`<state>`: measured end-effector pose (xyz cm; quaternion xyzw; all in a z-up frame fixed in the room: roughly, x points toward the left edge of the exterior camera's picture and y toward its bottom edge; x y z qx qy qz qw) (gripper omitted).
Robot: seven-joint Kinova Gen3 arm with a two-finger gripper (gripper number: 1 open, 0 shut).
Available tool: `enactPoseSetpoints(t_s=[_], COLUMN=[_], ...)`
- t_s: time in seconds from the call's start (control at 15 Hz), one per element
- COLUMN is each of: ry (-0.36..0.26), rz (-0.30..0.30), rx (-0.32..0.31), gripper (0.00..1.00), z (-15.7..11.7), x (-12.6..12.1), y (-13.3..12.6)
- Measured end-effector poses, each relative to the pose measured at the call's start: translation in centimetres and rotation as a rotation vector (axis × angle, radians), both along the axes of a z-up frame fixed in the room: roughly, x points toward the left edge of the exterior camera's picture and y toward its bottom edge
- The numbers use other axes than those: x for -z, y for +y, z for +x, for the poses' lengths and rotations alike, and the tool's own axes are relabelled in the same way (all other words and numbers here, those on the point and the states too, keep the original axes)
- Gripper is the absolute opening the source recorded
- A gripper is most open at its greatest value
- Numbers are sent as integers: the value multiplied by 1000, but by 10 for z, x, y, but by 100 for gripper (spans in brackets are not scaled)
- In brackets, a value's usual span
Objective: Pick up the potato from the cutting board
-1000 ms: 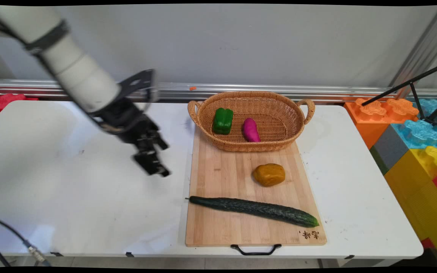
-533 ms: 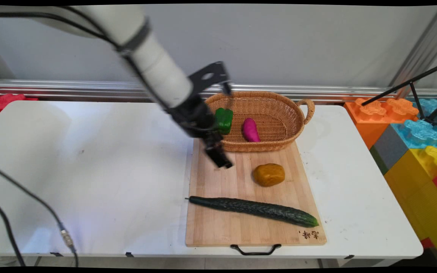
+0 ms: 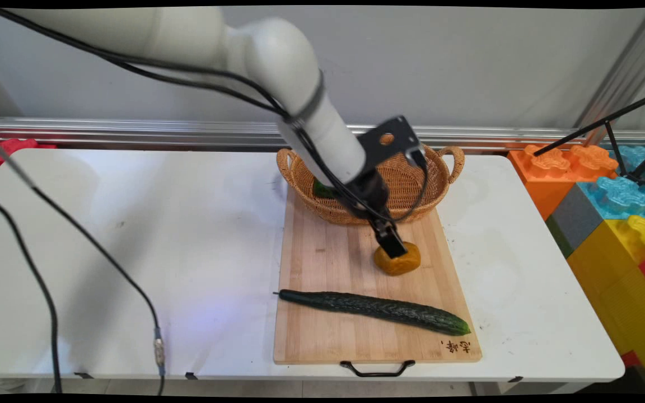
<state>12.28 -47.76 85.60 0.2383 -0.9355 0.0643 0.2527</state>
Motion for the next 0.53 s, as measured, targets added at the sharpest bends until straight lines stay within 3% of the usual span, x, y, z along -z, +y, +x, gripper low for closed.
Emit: enactPoseSetpoints(t_s=[0.53], ry=[-32], rz=[-34], rx=[10], gripper=[100], z=[-33], x=[55], y=[-12])
